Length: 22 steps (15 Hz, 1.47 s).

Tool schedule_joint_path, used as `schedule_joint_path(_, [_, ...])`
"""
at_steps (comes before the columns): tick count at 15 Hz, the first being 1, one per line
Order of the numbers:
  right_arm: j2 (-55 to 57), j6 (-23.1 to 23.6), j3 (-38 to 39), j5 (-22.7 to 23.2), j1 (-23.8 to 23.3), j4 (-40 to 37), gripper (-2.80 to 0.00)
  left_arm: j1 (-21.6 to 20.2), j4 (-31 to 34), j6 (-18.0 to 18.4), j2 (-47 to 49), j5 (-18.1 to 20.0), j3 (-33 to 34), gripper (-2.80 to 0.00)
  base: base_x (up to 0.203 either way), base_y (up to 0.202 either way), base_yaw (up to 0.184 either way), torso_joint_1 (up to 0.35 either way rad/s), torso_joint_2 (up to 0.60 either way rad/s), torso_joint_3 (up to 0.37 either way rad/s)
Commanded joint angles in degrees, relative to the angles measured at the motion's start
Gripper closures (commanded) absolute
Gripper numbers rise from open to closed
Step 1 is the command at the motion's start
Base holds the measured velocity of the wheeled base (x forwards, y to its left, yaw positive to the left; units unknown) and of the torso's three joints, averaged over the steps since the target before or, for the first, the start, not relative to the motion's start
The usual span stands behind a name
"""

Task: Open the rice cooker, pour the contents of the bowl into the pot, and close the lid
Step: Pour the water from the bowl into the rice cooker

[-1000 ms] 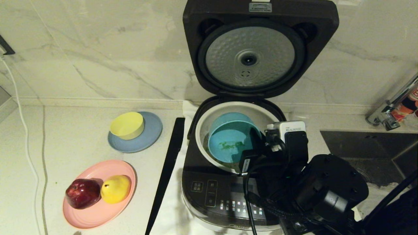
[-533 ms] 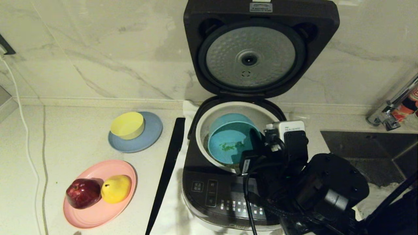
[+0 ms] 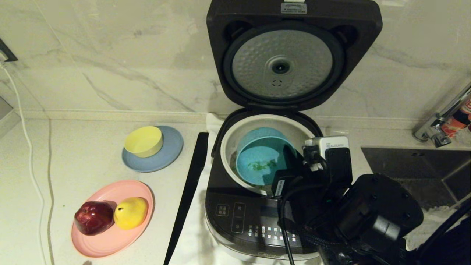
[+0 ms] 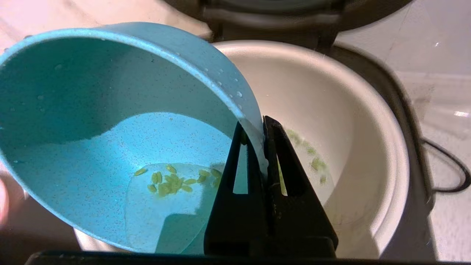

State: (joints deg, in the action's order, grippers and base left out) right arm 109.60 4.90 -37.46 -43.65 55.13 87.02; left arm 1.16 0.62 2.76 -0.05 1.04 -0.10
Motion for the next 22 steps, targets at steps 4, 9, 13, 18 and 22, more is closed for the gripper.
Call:
schedule_joint_path(4, [-1.81, -0.07, -0.59, -0.21, -0.19, 0.65, 0.00, -0.02, -0.01, 0.06, -0.04, 0.02, 0.01, 0.00, 0.000, 0.000, 0.000, 0.000, 0.00, 0.000])
schedule_joint_path(9, [-1.58, 0.61, -0.91, -0.21, -0.06, 0.65, 0.00, -0.02, -0.01, 0.06, -0.04, 0.02, 0.01, 0.00, 0.000, 0.000, 0.000, 0.000, 0.00, 0.000])
schedule_joint_path(13, [-2.10, 0.98, -0.91, -0.21, 0.24, 0.65, 0.00, -0.01, -0.01, 0.06, -0.04, 0.02, 0.01, 0.00, 0.000, 0.000, 0.000, 0.000, 0.00, 0.000])
schedule_joint_path(18, [-1.94, 1.43, -1.12, -0.21, 0.33, 0.65, 0.00, 0.06, -0.01, 0.06, -0.04, 0.02, 0.01, 0.00, 0.000, 0.000, 0.000, 0.000, 0.00, 0.000])
schedule_joint_path(22, [-1.76, 2.18, -1.51, -0.21, 0.60, 0.65, 0.00, -0.01, -0.01, 0.06, -0.04, 0.02, 0.01, 0.00, 0.000, 0.000, 0.000, 0.000, 0.00, 0.000])
